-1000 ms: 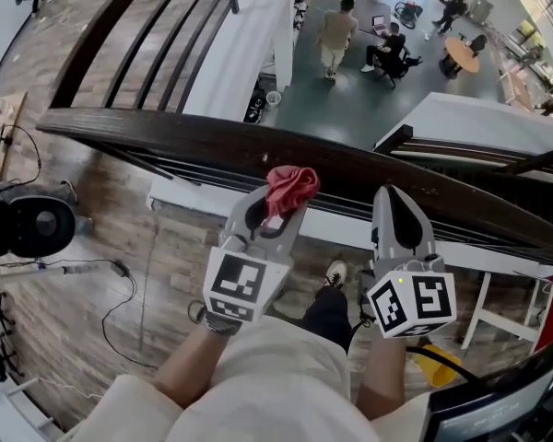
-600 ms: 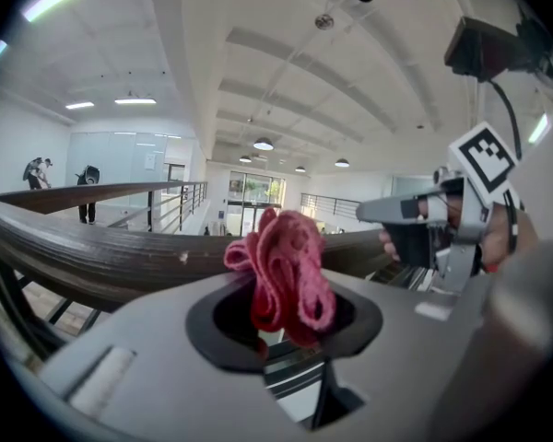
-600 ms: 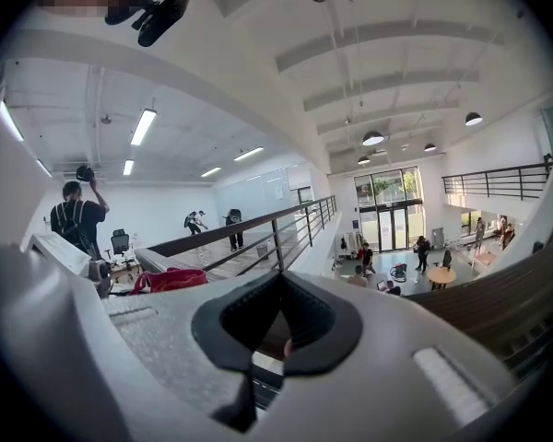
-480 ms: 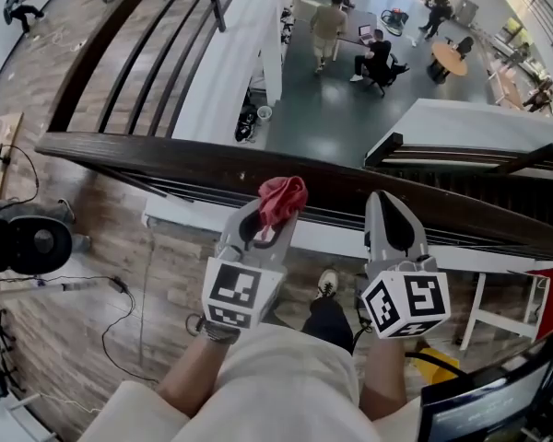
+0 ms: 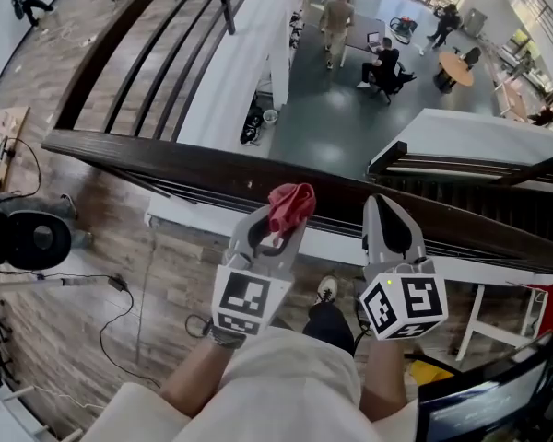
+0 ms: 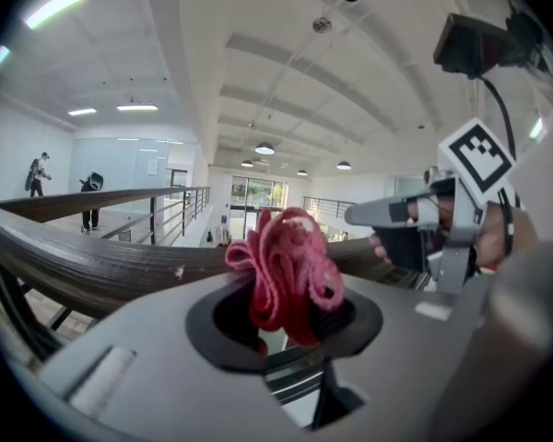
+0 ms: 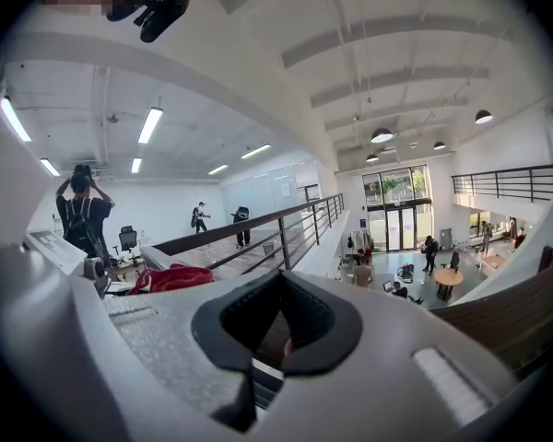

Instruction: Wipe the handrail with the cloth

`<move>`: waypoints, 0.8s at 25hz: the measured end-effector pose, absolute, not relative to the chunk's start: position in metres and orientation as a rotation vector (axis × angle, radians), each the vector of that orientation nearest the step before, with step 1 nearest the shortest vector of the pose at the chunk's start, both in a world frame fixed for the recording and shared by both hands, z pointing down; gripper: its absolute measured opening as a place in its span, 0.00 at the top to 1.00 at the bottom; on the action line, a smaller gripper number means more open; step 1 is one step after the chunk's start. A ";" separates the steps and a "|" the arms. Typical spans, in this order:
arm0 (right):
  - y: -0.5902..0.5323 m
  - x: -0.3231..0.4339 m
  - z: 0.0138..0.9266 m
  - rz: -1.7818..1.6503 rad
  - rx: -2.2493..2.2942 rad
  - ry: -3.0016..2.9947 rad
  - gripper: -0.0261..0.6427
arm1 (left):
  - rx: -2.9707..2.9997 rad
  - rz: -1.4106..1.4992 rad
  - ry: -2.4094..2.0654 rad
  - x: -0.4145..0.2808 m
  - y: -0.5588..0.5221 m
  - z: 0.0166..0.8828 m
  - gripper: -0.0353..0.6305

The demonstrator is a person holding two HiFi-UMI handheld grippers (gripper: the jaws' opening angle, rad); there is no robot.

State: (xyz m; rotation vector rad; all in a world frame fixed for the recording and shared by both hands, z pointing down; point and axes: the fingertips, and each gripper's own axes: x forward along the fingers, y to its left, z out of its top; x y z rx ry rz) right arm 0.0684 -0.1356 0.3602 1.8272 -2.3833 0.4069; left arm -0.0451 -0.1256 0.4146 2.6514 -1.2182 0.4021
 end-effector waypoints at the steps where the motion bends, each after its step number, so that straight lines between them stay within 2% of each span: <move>1: -0.137 0.068 0.361 0.407 1.827 -2.383 0.96 | 2.657 0.420 -1.232 -0.045 -0.126 0.414 0.76; 5: -0.136 0.068 0.366 0.418 1.840 -2.366 0.96 | 2.664 0.487 -1.282 -0.048 -0.127 0.416 0.76; 20: -0.121 0.094 0.382 0.465 1.837 -2.295 0.96 | 2.621 0.377 -1.467 -0.051 -0.127 0.411 0.76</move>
